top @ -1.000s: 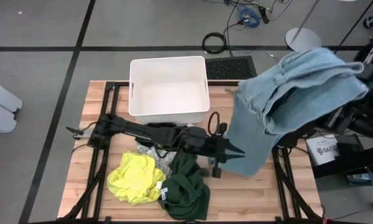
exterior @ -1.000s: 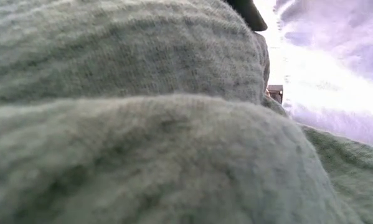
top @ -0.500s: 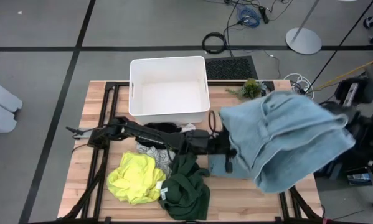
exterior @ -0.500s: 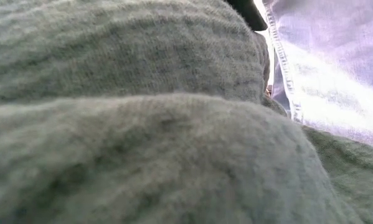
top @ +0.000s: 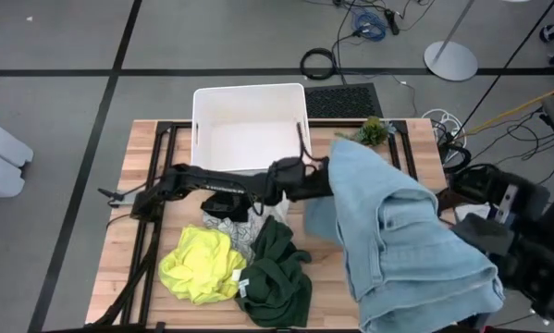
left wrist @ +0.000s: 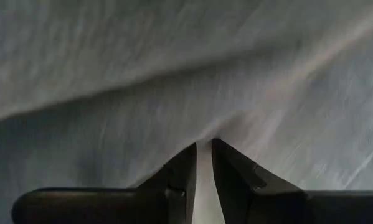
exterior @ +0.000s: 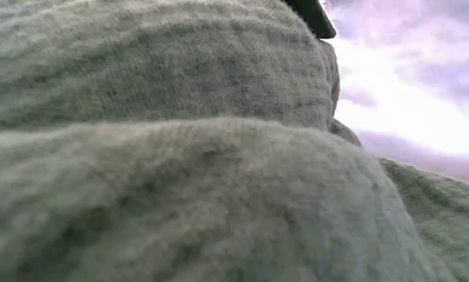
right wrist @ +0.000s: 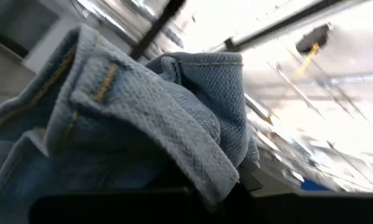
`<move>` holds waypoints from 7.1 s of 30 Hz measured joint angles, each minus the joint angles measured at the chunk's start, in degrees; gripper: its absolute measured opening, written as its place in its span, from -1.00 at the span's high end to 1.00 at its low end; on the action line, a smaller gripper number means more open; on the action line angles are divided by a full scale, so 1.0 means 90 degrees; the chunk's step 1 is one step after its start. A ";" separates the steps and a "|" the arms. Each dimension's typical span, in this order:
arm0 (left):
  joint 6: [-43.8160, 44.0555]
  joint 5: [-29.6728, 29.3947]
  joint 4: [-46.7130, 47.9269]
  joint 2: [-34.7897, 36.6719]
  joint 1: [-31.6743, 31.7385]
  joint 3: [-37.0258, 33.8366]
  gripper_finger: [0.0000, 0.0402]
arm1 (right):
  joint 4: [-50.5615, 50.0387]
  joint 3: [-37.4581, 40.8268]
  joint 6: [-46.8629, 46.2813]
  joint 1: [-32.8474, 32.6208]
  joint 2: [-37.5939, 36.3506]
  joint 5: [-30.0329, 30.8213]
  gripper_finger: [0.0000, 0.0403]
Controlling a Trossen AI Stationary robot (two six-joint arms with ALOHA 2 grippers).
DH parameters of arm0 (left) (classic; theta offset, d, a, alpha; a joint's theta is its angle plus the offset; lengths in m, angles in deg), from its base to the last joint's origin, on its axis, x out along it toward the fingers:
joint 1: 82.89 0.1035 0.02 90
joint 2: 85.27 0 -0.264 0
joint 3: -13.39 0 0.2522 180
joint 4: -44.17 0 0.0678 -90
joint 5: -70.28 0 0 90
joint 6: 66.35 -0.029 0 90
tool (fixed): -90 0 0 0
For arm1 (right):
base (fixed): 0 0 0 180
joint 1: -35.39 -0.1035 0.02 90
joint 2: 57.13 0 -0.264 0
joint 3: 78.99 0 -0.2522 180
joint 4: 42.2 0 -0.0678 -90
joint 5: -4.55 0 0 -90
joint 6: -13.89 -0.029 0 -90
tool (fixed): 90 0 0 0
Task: Fold laundry
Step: Fold the denim pants
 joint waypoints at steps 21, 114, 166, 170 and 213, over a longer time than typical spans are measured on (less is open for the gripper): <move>-0.0326 -0.1659 0.4445 0.0724 -0.1116 0.0190 0.70 | 0.0343 -0.0005 0.0281 0.0019 -0.0915 0.0620 0.89; -0.2670 -0.0176 0.2621 0.1286 0.0184 0.1005 0.70 | -0.8382 0.0000 -1.0782 0.0795 0.0190 -0.1810 -0.30; -0.3056 -0.0743 0.3463 0.2480 -0.0397 0.1005 0.84 | -1.0799 0.0430 -0.6881 0.1202 -0.0975 0.2653 -0.42; -0.3204 -0.0714 0.3537 0.2484 -0.0487 0.1005 0.84 | -1.0903 0.0430 -1.0358 0.1616 -0.1725 0.2374 -0.40; -0.4508 -0.0113 0.4616 0.1566 -0.1028 0.0891 0.85 | -0.5357 0.8755 -1.8631 -0.0014 -0.5686 0.3490 -0.28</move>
